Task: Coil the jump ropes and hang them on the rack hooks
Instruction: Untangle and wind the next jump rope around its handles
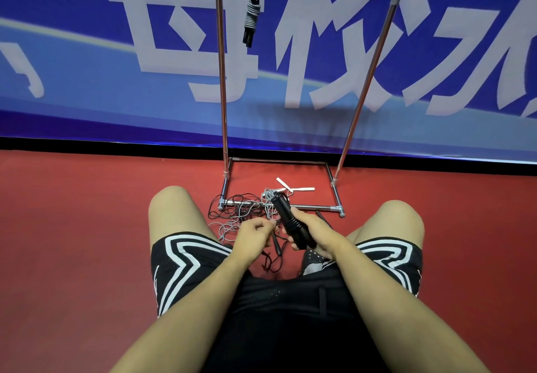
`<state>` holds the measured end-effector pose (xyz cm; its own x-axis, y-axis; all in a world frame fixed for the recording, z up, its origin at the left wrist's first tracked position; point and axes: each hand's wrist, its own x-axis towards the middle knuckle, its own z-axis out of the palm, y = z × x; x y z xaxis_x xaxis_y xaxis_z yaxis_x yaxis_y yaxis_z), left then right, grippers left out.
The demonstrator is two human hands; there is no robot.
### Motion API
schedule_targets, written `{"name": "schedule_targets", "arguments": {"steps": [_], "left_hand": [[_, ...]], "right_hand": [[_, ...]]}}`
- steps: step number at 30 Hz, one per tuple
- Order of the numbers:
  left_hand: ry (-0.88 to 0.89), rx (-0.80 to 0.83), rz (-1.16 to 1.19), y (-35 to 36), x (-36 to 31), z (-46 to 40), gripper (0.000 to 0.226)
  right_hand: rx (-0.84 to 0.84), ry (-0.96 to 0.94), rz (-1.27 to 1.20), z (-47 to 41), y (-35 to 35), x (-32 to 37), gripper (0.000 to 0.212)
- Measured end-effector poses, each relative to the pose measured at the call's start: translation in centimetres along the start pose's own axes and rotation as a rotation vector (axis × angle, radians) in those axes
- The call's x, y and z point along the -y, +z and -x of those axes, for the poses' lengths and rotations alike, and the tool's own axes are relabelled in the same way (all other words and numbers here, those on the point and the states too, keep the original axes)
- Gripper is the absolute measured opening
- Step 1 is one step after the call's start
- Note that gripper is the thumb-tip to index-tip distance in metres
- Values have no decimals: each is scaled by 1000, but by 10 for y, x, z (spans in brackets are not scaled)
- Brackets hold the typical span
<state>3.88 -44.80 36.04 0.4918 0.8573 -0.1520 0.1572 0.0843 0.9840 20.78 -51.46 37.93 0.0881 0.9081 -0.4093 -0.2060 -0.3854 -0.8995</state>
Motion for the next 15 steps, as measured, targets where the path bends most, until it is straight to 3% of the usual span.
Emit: {"name": "schedule_targets", "arguments": {"steps": [4,15], "left_hand": [[-12,13,24,0,1,1,41],[-129,29,24,1,5,-3,34]], "right_hand": [[34,8,-63,1,-1,0,55],[-52,-42,-9,-1,-4,-1,43]]}}
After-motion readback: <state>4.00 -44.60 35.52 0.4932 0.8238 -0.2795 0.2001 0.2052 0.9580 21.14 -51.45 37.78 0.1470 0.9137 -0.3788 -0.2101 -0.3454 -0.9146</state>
